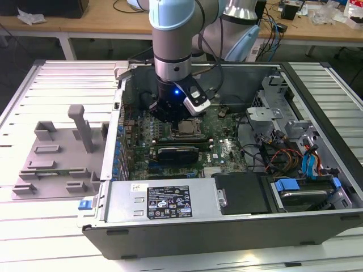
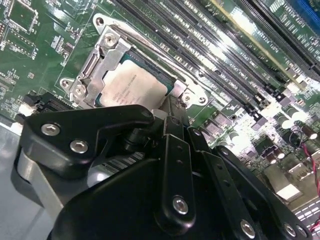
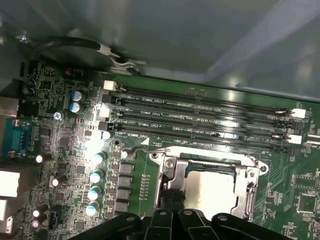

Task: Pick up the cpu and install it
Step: 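Close the cpu cover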

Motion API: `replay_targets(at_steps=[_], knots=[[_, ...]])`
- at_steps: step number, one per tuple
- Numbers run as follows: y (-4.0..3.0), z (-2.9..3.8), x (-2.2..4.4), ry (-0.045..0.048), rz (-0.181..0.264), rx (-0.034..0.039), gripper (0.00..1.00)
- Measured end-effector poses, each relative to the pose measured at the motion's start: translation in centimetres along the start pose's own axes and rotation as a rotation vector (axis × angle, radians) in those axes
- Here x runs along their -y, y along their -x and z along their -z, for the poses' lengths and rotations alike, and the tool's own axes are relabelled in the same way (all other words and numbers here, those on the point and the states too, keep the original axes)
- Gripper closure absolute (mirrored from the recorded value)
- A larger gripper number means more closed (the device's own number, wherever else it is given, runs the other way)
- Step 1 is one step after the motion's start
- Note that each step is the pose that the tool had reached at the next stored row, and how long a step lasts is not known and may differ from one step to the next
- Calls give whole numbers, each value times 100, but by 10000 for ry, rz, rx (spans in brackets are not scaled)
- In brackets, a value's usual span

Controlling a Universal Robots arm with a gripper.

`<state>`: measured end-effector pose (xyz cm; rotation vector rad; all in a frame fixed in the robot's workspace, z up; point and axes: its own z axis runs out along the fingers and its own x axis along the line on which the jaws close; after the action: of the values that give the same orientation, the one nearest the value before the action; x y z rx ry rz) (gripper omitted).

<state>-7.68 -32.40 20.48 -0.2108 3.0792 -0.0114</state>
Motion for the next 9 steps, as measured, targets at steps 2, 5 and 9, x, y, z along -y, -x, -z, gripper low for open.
replay_targets(at_steps=[2,5,9], knots=[[0,0,0,-1,3,0,89],[0,11,1,-1,5,-1,89],[4,78,1,-1,4,0,89]])
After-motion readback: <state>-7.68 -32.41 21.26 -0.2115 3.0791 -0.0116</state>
